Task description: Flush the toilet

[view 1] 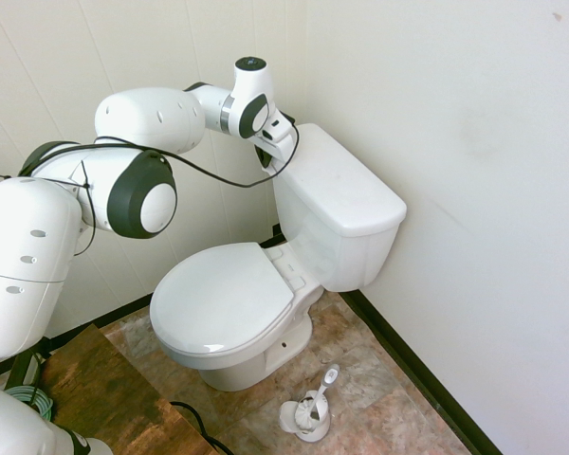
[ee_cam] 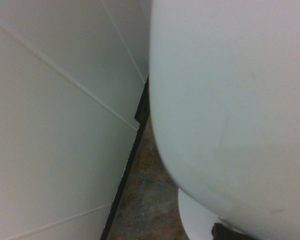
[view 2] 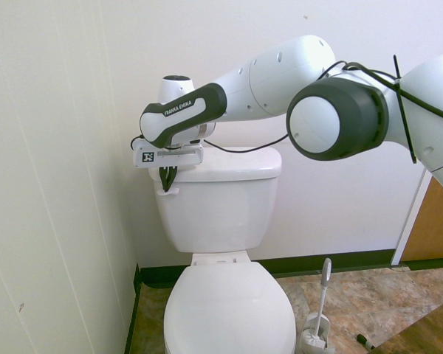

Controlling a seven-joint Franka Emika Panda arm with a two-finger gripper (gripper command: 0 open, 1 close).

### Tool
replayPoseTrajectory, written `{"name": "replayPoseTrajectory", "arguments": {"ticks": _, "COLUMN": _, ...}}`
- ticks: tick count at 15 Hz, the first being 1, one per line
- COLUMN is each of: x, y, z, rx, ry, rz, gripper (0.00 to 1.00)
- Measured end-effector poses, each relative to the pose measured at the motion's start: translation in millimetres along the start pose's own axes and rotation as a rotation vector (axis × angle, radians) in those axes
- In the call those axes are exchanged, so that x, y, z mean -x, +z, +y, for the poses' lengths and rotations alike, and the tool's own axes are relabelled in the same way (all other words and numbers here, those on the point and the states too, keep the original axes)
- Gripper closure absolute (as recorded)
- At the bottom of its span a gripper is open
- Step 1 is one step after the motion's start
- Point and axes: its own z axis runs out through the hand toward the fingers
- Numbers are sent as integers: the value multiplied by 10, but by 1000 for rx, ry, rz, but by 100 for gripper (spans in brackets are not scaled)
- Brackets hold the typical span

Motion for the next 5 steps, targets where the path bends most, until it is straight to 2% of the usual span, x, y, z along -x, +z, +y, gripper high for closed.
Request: {"name": "replayPoseTrajectory", "arguments": {"ticks": 5, "x": -5, "y": 105, "z": -11, "rx": 5, "ry": 5, "rz": -10, "gripper": 100}}
